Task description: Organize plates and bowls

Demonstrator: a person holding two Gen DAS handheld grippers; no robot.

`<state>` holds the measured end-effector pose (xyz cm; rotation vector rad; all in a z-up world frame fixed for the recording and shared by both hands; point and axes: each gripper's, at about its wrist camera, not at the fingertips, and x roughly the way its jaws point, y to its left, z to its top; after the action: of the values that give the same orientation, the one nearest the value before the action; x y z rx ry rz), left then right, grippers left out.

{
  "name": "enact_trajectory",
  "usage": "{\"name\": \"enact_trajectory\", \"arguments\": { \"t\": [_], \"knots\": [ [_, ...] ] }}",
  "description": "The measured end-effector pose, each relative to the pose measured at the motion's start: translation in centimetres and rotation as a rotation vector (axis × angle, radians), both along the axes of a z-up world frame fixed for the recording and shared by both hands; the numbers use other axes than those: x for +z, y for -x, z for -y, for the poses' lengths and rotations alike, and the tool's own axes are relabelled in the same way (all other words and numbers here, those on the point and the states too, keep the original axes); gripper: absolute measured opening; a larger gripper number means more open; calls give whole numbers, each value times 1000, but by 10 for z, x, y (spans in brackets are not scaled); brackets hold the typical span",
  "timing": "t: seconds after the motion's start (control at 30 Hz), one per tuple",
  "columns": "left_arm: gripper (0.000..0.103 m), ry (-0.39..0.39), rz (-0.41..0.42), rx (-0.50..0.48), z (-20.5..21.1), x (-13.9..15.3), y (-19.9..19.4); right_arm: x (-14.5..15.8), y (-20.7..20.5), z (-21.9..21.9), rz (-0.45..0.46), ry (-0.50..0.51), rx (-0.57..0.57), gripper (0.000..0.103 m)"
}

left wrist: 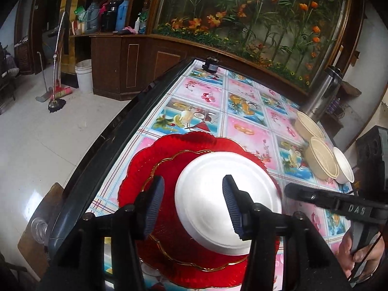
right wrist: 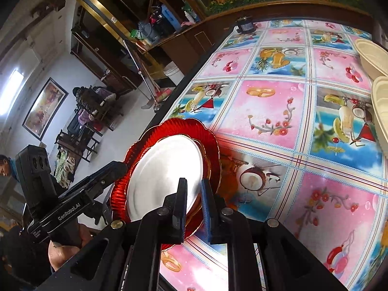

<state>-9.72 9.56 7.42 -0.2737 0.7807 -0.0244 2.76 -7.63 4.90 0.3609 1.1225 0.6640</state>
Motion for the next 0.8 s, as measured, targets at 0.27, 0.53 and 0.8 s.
{"name": "enact_trajectory", "arguments": {
  "t": [0.27,0.53,0.8],
  "knots": [
    [49,-10,2,-3,3,6,3,-2,3,9,-14,-43,3,13],
    [50,-15,9,-65,25,11,2,-3,-2,45,-20,-77,-76,13],
    [56,-38,15,-136,59,19,0,-2,-6,103,-3,-85,-206,13]
  ]
}}
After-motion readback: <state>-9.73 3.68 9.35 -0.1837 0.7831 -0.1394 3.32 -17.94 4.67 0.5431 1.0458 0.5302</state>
